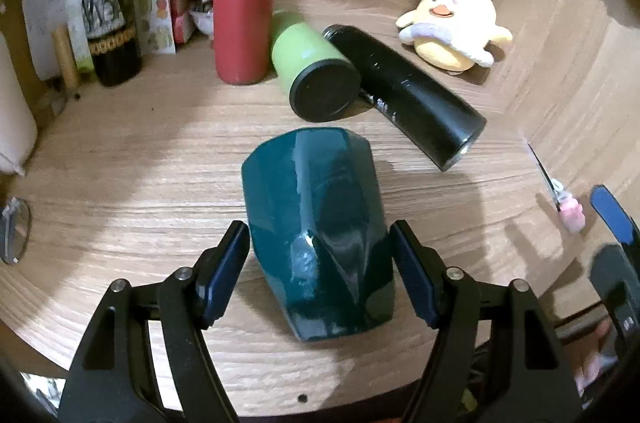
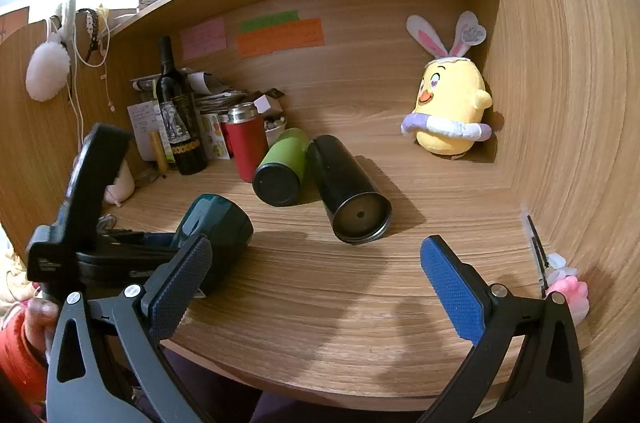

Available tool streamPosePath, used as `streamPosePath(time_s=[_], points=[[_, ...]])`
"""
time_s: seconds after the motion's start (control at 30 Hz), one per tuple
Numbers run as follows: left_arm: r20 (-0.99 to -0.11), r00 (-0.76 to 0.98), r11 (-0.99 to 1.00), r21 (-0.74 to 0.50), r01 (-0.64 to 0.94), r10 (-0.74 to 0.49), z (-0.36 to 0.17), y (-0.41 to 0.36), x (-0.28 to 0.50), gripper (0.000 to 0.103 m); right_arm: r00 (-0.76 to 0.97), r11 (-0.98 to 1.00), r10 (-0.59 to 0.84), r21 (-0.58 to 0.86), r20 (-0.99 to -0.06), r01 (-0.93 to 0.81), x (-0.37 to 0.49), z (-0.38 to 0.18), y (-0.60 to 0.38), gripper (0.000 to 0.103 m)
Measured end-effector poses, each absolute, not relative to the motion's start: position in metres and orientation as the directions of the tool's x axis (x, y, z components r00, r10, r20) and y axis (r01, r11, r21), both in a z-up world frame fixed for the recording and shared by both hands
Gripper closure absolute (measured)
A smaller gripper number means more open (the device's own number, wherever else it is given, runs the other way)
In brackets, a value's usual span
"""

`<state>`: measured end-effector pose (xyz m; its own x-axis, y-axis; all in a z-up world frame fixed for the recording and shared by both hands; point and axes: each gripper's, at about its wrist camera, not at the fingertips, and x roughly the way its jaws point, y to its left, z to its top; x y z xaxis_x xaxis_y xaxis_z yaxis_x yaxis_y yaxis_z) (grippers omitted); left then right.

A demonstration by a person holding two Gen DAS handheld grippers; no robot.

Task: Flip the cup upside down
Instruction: 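Lift the green cup with the left gripper while the right gripper approaches it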

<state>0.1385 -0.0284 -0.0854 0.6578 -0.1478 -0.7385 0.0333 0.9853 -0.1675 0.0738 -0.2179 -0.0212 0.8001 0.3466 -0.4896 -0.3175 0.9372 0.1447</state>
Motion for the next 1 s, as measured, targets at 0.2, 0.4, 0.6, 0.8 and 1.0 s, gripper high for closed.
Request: streamPosePath(time_s=[0.2,0.4,0.6,0.8,1.0], points=[[-0.662,0.742,0.993,-0.113,0.041,-0.106,-0.061,-0.014,0.106,0.024,0.766,0.917,0.392,0.156,-0.509,-0.366,0.077,-0.029,-0.207,0.0],[-0.614,0.789,0.999,-0.047,-0.002,-0.027,-0.054,0.014,0.094,0.028,0.68,0.876,0.467,0.186,-0.565,-0.446,0.088,-0.054,-0.171,0.0],[-0.643,0.761,0.996,-0.082,0.044,-0.086,-0.063,0.023,0.101,0.053,0.607,0.847,0.499,0.2,-0.619,-0.492,0.103,-0.081,-0.128,0.0],[-0.661,0.738,0.99,-0.111,0.083,-0.136,-0.076,0.017,0.101,0.058,0.626,0.857,0.463,0.137,-0.628,-0.498,0.104,-0.092,-0.104,0.014],[-0.66,0.734,0.987,-0.123,0.105,-0.16,-0.078,0.012,0.099,0.061,0.63,0.858,0.461,0.132,-0.625,-0.496,0.11,-0.097,-0.105,0.035]])
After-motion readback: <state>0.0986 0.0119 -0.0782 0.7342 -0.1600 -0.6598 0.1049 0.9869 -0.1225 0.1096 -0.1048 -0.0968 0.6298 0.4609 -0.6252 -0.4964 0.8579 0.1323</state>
